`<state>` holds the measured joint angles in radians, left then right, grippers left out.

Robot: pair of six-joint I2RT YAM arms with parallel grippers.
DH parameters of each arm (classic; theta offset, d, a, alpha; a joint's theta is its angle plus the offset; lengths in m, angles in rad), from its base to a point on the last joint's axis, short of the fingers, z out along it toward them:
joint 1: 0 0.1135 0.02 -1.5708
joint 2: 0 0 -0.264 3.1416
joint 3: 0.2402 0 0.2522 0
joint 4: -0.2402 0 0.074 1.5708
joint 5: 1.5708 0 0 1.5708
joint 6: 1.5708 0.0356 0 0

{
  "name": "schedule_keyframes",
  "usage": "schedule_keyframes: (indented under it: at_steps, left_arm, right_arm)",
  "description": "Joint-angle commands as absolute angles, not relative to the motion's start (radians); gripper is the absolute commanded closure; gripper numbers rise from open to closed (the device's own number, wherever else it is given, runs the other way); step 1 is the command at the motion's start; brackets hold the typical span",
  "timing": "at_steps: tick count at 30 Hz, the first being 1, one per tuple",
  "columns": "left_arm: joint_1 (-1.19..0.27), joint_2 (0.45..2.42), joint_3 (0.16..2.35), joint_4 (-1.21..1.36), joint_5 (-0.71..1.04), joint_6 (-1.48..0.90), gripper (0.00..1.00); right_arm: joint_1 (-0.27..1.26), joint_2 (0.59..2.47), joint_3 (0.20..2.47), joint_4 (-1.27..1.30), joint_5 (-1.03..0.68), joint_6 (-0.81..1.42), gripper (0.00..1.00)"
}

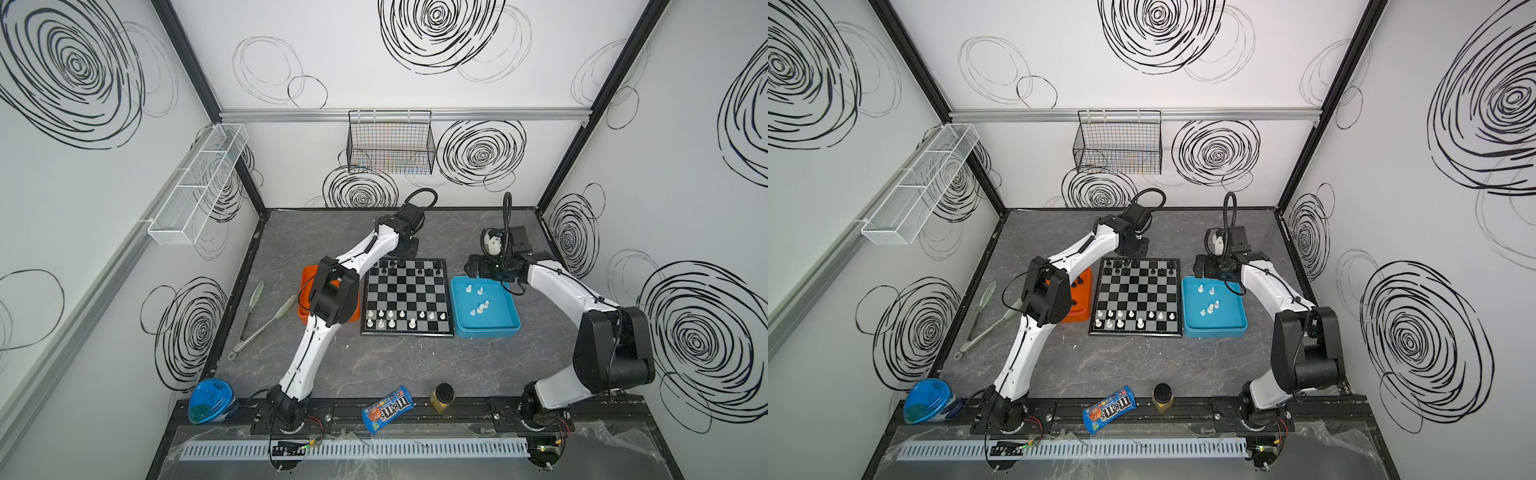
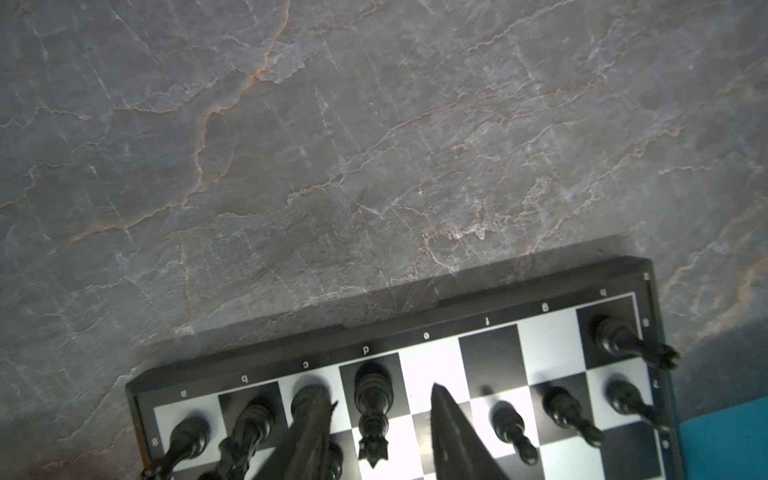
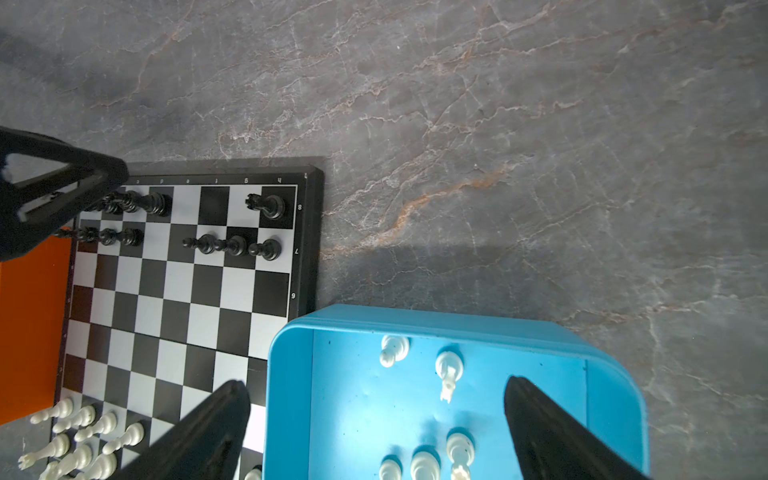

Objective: Set up the chess pieces on the board
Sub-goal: 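Open the left gripper and raise it back over the orange tray, then lower the right gripper onto a white piece in the blue tray and close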

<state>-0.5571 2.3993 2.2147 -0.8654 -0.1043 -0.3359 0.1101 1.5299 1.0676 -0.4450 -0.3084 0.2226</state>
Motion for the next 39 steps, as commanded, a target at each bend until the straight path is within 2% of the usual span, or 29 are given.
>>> schedule_keyframes:
  at_steps: [1,4,9,11,16,20,26,28,35,39]
  left_arm:
    - [-0.551,2.273,2.215,-0.879,-0.111,-0.326,0.50]
    - [-0.541,2.192,2.166,-0.869,-0.098,-0.319,0.38]
    - [-0.507,2.025,2.031,-0.842,-0.080,-0.308,0.03]
    - [-0.483,1.941,1.952,-0.813,-0.066,-0.303,0.04]
    - [-0.357,1.676,1.643,-0.625,0.113,-0.294,0.04]
    - [-0.269,1.579,1.548,-0.652,0.114,-0.254,0.04]
    - [-0.194,1.522,1.422,-0.666,0.163,-0.249,0.04]
    - [-0.190,1.514,1.396,-0.657,0.186,-0.254,0.04]
    - [-0.191,1.533,1.391,-0.652,0.199,-0.253,0.04]
    - [-0.193,1.539,1.387,-0.646,0.204,-0.256,0.04]
  right_arm:
    - [0.104,1.521,1.108,-0.468,-0.256,0.244,0.00]
    - [0.104,1.511,1.119,-0.460,-0.250,0.254,0.00]
    - [0.093,1.486,1.110,-0.454,-0.260,0.259,0.00]
    - [0.084,1.483,1.111,-0.480,-0.259,0.251,0.01]
    - [0.084,1.455,1.087,-0.541,-0.200,0.221,0.08]
    - [0.099,1.426,1.020,-0.558,-0.200,0.222,0.12]
    - [0.152,1.400,0.892,-0.525,-0.154,0.267,0.20]
    - [0.168,1.393,0.867,-0.516,-0.141,0.283,0.26]
    - [0.195,1.408,0.865,-0.514,-0.134,0.292,0.43]
    - [0.194,1.433,0.882,-0.519,-0.139,0.285,0.49]
